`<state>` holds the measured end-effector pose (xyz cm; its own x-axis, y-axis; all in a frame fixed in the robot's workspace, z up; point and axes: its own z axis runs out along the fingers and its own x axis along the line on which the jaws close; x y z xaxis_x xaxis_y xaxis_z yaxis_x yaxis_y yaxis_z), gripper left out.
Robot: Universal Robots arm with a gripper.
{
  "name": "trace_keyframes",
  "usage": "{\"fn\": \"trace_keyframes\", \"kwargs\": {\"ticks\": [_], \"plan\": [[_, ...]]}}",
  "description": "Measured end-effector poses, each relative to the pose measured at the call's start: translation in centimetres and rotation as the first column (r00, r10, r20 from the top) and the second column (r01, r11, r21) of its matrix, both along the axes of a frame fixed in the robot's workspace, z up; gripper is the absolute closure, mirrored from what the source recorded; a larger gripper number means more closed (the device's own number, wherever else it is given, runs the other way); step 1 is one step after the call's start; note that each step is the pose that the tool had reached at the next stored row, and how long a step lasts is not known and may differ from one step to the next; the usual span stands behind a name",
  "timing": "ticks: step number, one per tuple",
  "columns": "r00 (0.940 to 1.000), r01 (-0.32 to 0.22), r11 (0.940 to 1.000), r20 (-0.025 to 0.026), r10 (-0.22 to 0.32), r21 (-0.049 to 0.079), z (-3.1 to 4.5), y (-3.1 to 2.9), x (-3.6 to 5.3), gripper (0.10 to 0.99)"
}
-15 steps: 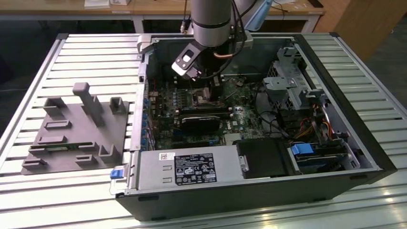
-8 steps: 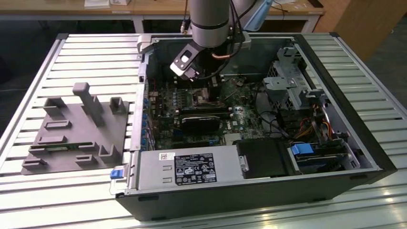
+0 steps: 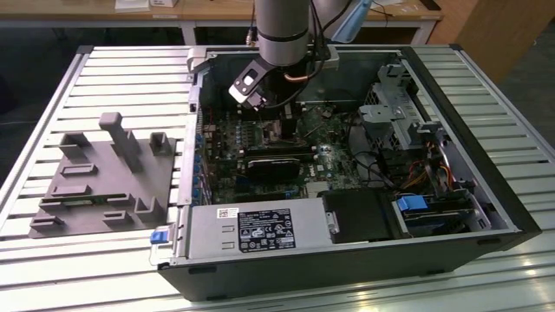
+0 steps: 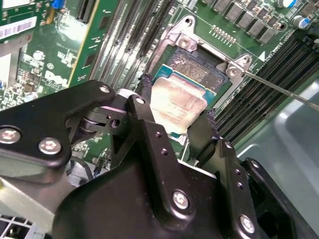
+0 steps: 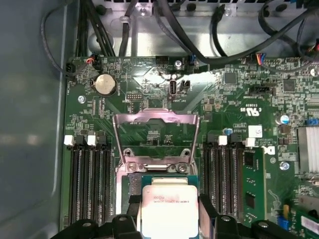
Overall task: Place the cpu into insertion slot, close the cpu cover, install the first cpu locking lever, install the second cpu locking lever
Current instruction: 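Place the cpu into insertion slot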
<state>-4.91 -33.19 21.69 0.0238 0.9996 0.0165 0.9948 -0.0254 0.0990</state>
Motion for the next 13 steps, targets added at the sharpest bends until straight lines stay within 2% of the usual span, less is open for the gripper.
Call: {"fn": "trace_keyframes", "kwargs": {"ticks": [5,13], "plan": [[1.0000,0.007,1.0000,0.0001,-0.007,0.000,-0.47,0.45,-0.21,0.549],[0.9999,0.012,0.9999,-0.0001,-0.012,0.000,-1.22,0.77,-0.29,0.549]]}}
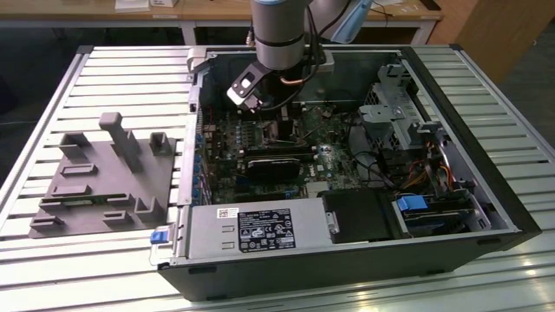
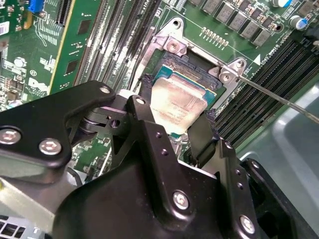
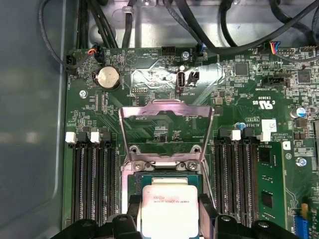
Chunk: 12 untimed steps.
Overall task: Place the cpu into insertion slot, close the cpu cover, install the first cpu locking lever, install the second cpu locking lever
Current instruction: 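Place the cpu into insertion slot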
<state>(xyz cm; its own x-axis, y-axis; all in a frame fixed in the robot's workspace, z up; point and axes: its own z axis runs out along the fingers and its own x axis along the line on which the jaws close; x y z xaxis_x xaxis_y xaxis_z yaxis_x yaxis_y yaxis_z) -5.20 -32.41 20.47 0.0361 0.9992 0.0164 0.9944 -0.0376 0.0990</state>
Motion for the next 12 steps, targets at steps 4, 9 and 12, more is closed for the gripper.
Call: {"fn": "trace_keyframes", "kwargs": {"ticks": [4,9,12], "plan": [[1.0000,0.002,1.0000,0.0000,-0.002,0.000,-0.26,0.06,-0.03,0.549],[1.0000,0.004,1.0000,0.0001,-0.004,0.000,-0.68,0.09,-0.10,0.549],[1.0000,0.005,1.0000,0.0001,-0.005,0.000,-0.85,0.10,-0.12,0.549]]}}
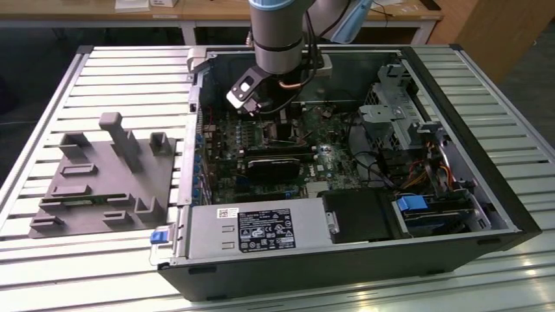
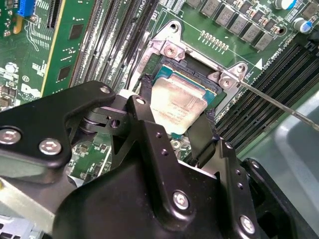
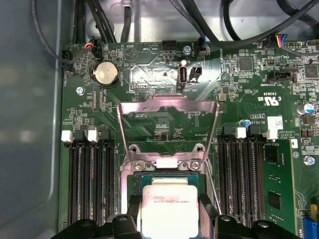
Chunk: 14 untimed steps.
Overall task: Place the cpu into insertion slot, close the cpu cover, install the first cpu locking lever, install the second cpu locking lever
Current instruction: 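Place the cpu into insertion slot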
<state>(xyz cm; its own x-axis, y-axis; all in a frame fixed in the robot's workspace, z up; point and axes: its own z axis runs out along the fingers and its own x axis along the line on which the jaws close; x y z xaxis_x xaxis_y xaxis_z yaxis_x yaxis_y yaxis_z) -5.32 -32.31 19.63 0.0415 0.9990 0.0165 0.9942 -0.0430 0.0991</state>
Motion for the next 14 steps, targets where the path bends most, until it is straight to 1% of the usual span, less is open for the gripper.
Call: {"fn": "trace_keyframes", "kwargs": {"ticks": [12,14], "plan": [[1.0000,0.002,1.0000,0.0000,-0.002,0.000,-0.18,0.05,-0.05,0.549],[1.0000,0.002,1.0000,-0.0001,-0.002,0.000,-0.18,0.04,-0.05,0.537]]}}
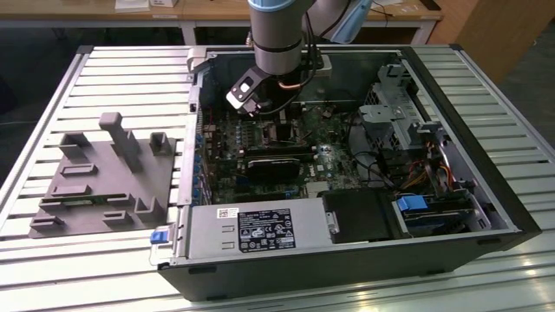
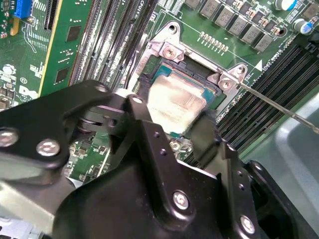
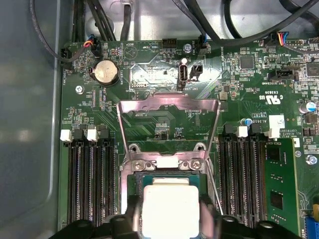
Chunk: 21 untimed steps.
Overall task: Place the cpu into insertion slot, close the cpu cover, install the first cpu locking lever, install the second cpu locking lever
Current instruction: 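Place the cpu into insertion slot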
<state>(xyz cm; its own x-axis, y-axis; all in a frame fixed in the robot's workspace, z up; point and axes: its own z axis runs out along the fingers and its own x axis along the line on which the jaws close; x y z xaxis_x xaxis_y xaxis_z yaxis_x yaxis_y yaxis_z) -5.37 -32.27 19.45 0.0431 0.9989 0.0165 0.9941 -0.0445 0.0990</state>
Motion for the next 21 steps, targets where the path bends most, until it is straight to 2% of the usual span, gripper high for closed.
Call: {"fn": "trace_keyframes", "kwargs": {"ticks": [1,16,18,19,21], "plan": [[1.0000,0.000,1.0000,0.0000,0.000,0.000,0.00,0.00,0.00,0.475],[1.0000,0.000,1.0000,0.0001,0.000,0.001,0.01,0.00,0.00,0.475],[1.0000,0.000,1.0000,0.0000,0.000,0.001,0.02,0.00,0.00,0.490],[1.0000,0.000,1.0000,0.0000,0.000,0.001,0.02,0.00,0.00,0.557],[1.0000,0.000,1.0000,0.0000,0.000,0.001,0.02,0.00,0.00,0.557]]}}
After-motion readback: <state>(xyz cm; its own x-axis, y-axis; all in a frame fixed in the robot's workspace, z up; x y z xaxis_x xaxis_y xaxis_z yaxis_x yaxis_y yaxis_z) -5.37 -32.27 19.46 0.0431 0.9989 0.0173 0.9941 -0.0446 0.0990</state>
